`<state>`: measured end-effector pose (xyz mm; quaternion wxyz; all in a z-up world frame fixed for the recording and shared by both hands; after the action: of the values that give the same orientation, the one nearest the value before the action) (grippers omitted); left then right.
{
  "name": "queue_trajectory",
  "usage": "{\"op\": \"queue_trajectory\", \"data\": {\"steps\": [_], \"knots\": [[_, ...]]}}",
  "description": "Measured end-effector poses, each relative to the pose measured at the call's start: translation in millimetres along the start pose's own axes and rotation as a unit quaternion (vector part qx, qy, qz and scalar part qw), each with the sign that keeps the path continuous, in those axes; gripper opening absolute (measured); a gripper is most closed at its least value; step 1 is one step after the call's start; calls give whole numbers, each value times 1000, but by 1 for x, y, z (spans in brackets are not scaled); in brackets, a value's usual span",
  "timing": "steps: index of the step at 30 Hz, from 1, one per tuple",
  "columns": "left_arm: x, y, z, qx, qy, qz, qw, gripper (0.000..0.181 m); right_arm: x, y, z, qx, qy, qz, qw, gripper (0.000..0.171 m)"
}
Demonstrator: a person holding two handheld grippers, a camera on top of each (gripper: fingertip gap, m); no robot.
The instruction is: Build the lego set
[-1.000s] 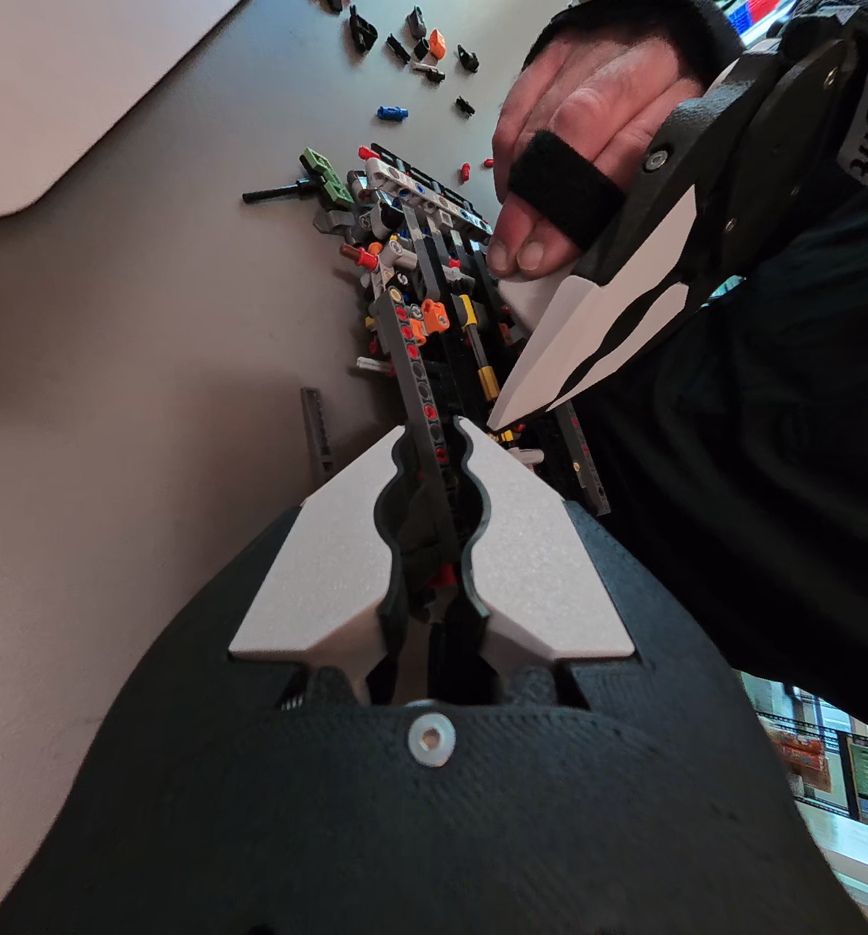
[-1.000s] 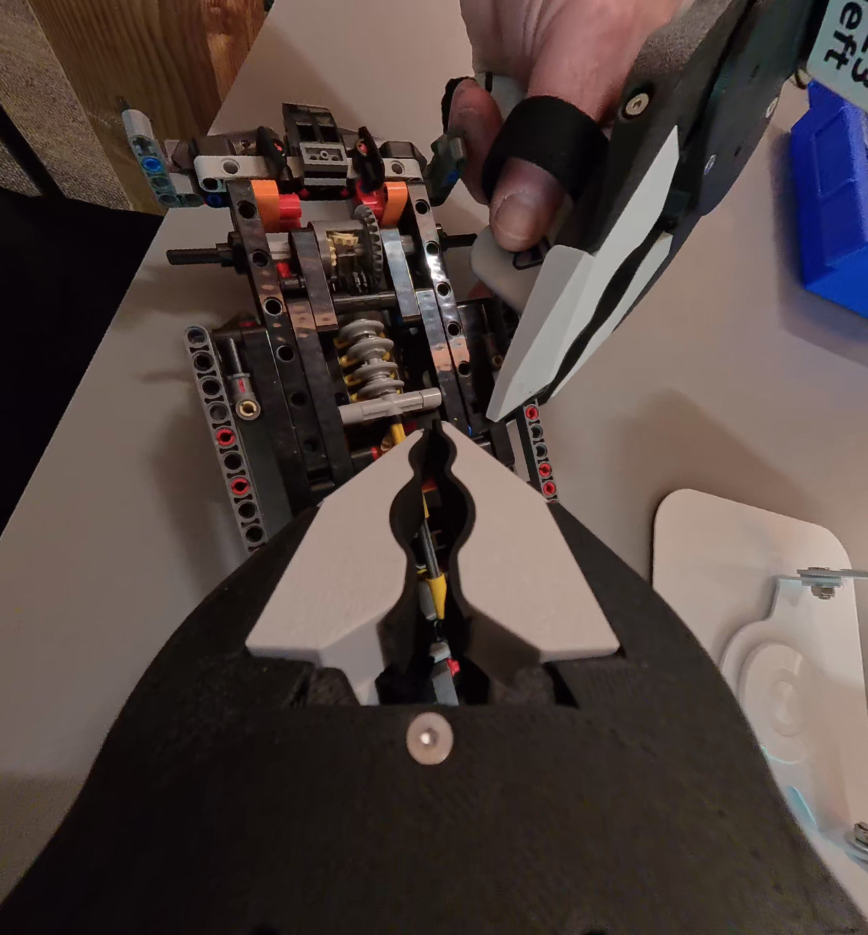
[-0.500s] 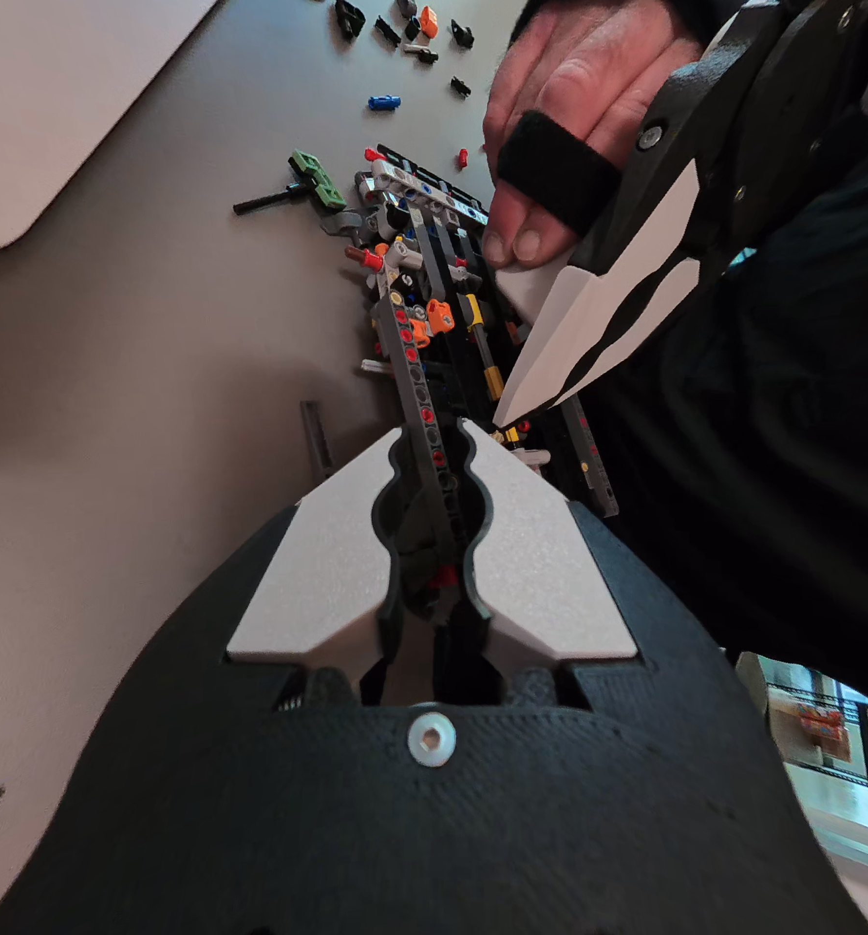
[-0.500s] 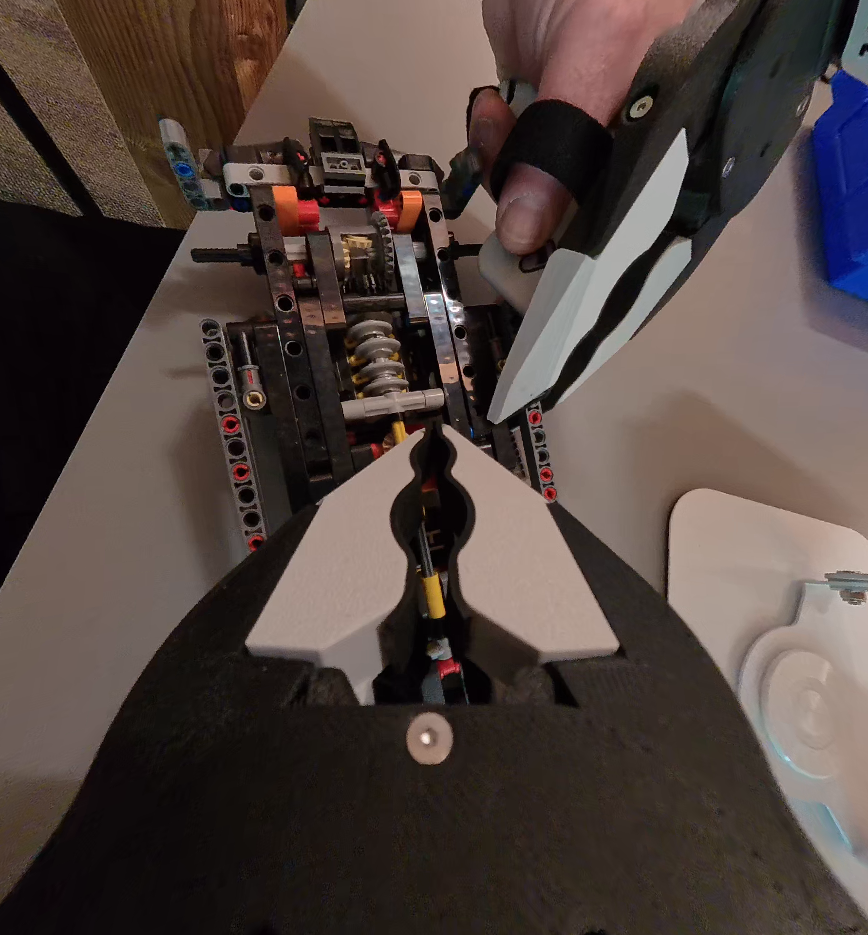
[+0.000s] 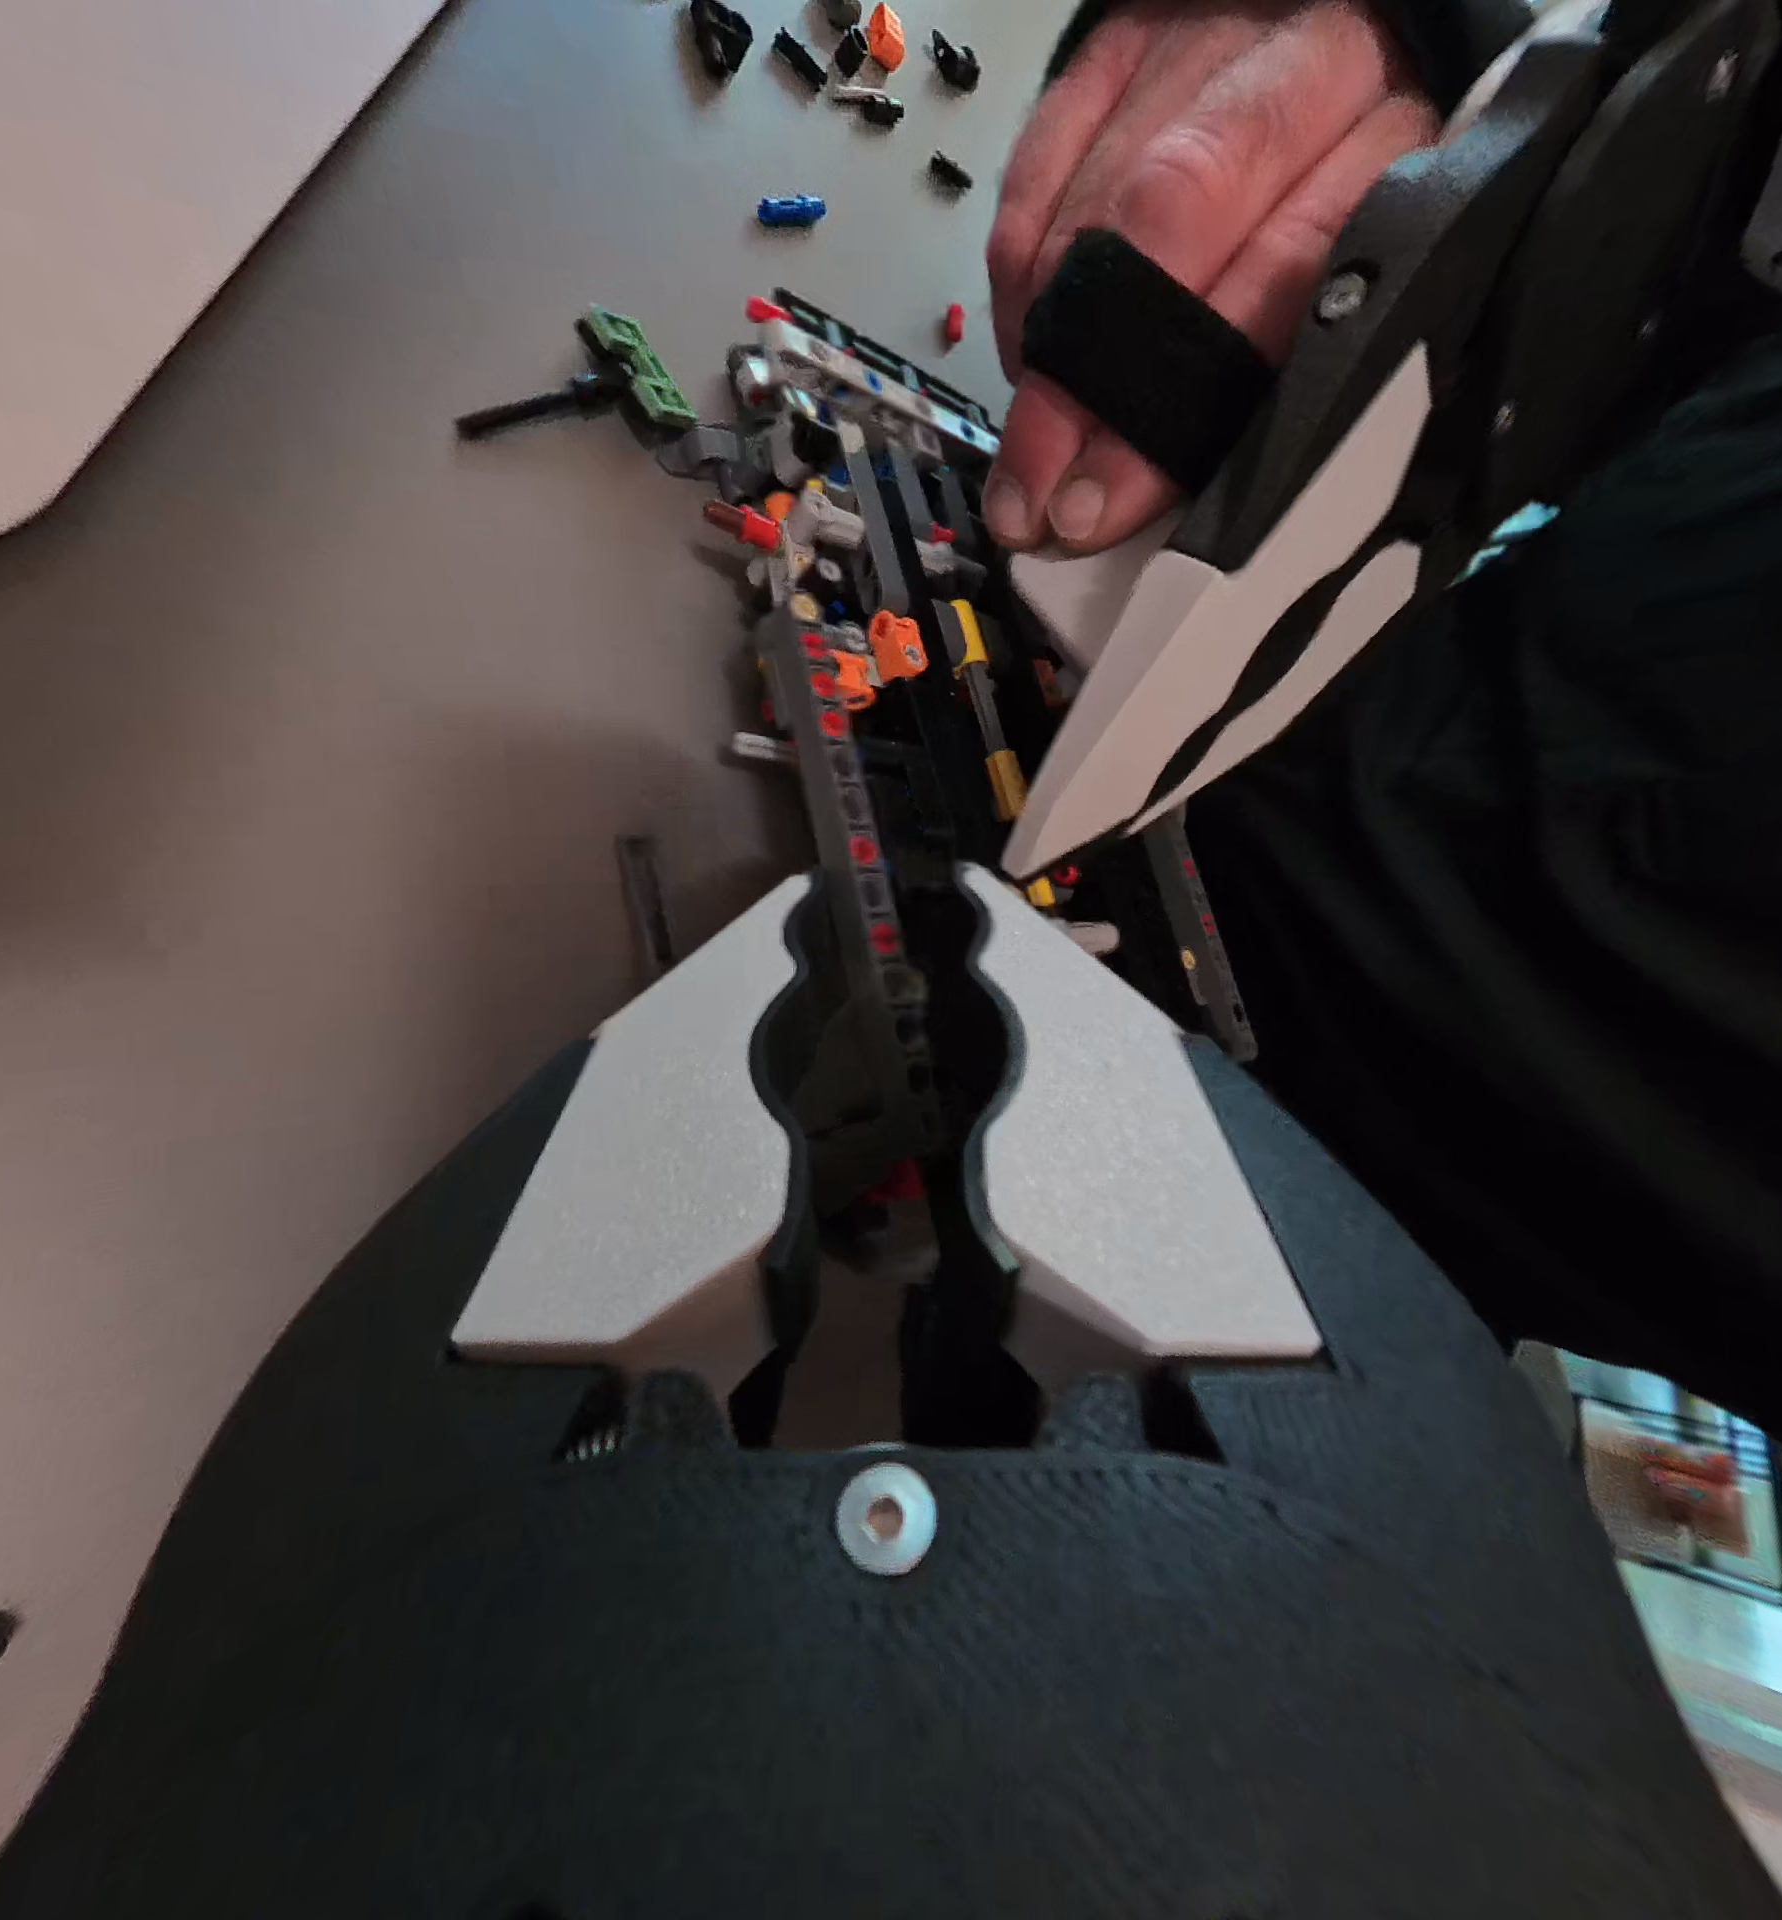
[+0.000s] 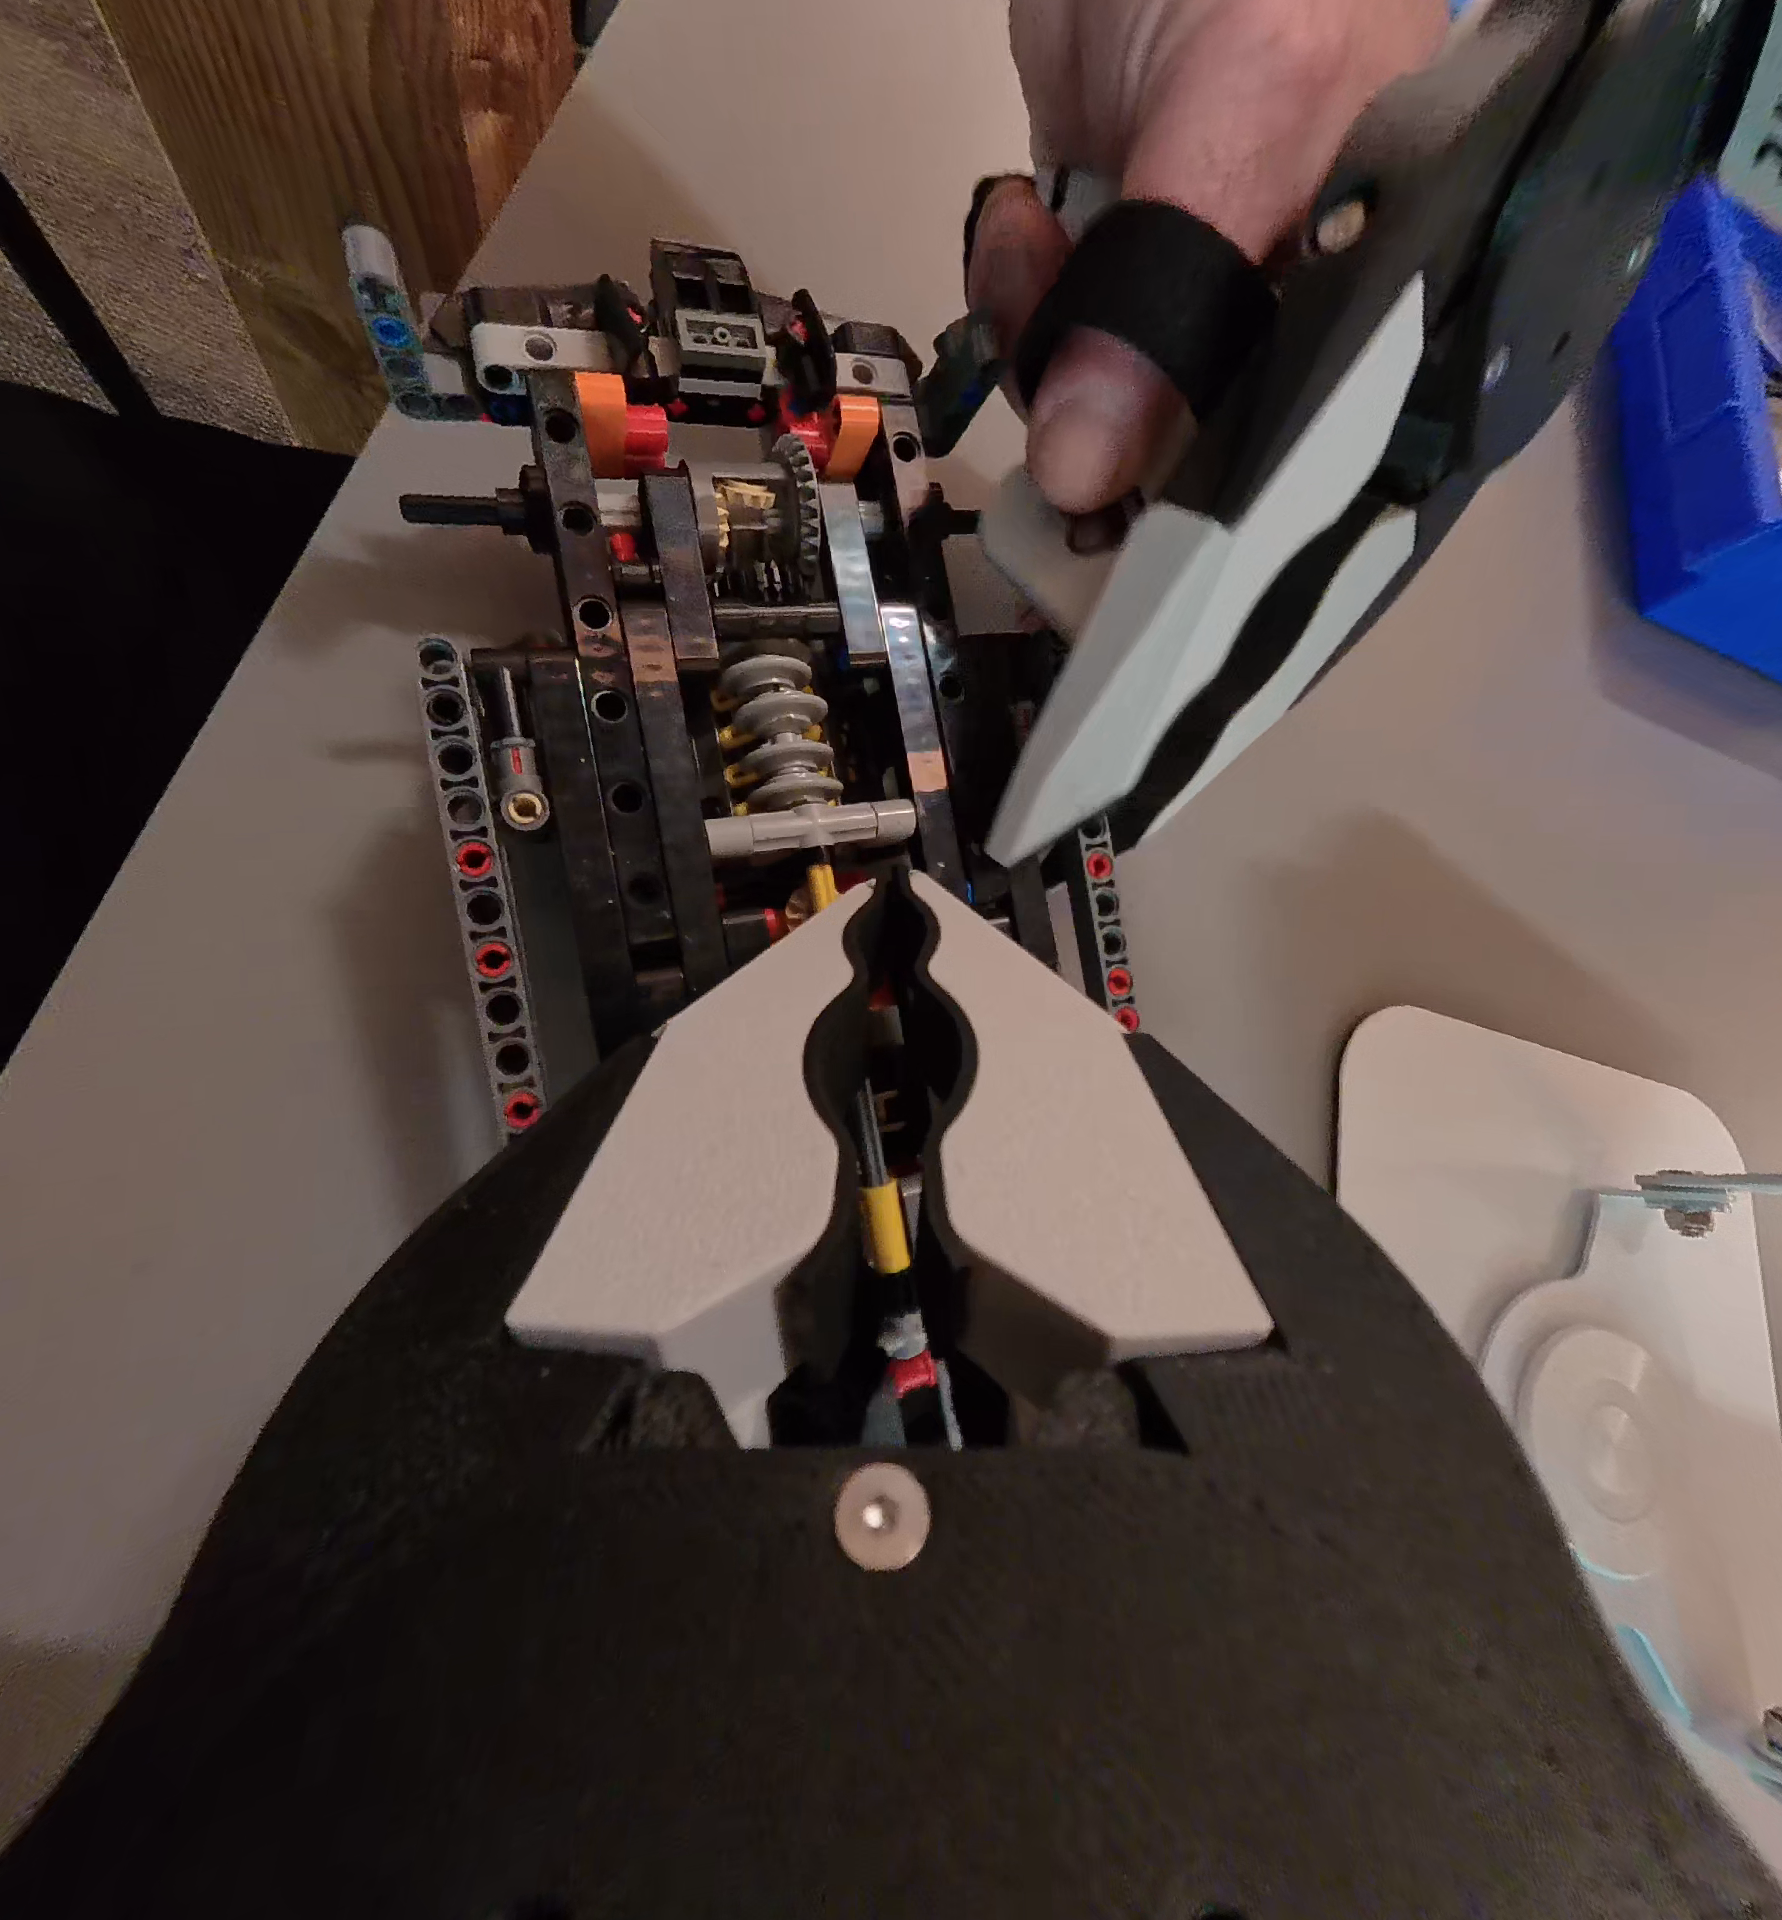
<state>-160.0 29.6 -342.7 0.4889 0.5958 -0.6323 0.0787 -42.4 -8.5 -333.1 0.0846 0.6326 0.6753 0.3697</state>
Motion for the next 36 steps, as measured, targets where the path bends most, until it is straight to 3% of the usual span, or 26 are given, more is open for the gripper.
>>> {"op": "queue_trajectory", "data": {"steps": [4,7,12,17,24,31,36], "knots": [[6,8,-2,-2,-36,-67,997,44,0,0,1,3,-15,-12,1000,0],[17,22,-7,23,-85,-136,987,49,0,0,1,6,-23,-11,1000,0],[55,10,-5,-21,-210,-262,942,36,2,1,2,13,-35,-14,999,0],[50,-18,3,-96,-218,-316,918,32,1,0,2,16,-41,-20,999,0],[47,-26,0,-135,-181,-347,910,28,3,0,5,25,-56,-23,998,0],[40,-26,-4,-153,-109,-318,929,26,3,-1,5,27,-63,-22,997,0],[39,-28,-6,-167,-113,-312,928,24,5,-1,6,22,-68,-24,997,0]]}}
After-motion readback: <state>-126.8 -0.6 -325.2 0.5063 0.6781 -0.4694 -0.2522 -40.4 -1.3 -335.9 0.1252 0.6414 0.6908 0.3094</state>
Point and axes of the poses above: each gripper's, where its closed fingertips meet, y back along the fingers, z out of its underside, x = y × z across the jaws, the point moved 7 cm from there along y, back along the fingers, and after that the axes turned 6 degrees about z, right-handed, at the moved point
